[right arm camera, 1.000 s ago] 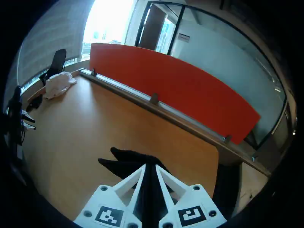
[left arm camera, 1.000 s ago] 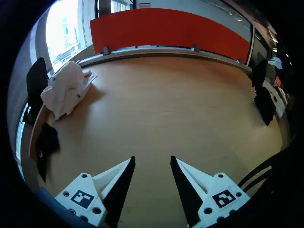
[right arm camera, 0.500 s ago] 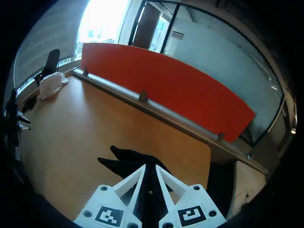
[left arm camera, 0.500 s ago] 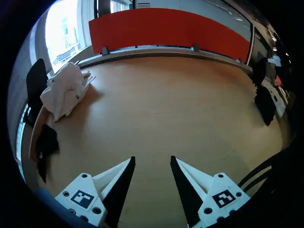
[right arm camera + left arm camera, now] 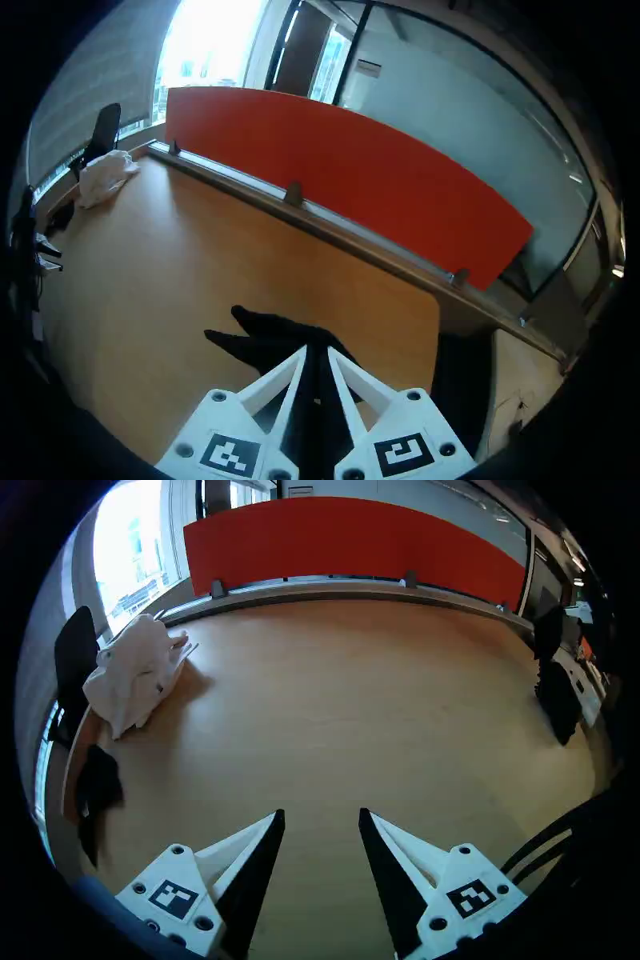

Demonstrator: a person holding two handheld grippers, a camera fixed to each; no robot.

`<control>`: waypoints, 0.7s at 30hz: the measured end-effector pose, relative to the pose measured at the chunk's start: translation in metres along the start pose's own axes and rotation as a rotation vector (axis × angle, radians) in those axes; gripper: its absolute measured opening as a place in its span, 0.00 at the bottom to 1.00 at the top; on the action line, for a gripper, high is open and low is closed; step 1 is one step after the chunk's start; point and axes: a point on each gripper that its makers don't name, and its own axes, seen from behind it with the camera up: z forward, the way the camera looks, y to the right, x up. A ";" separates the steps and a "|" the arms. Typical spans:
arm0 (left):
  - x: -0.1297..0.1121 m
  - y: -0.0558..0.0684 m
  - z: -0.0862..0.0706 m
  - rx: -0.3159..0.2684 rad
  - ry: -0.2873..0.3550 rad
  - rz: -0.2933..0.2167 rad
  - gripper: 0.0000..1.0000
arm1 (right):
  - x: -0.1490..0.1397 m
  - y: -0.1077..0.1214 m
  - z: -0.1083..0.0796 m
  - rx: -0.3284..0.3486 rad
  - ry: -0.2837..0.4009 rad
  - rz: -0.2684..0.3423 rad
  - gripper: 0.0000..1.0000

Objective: Fold towel

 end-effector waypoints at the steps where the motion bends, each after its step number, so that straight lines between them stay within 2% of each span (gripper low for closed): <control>1: 0.000 0.000 0.000 -0.001 0.000 0.001 0.68 | -0.001 0.000 -0.001 0.001 -0.001 0.001 0.04; 10: 0.003 0.005 -0.001 -0.006 0.005 0.007 0.67 | -0.022 -0.003 -0.012 0.016 -0.017 -0.001 0.04; 21: 0.003 0.008 -0.004 -0.012 0.010 0.019 0.67 | -0.071 -0.008 -0.029 0.040 -0.084 -0.026 0.04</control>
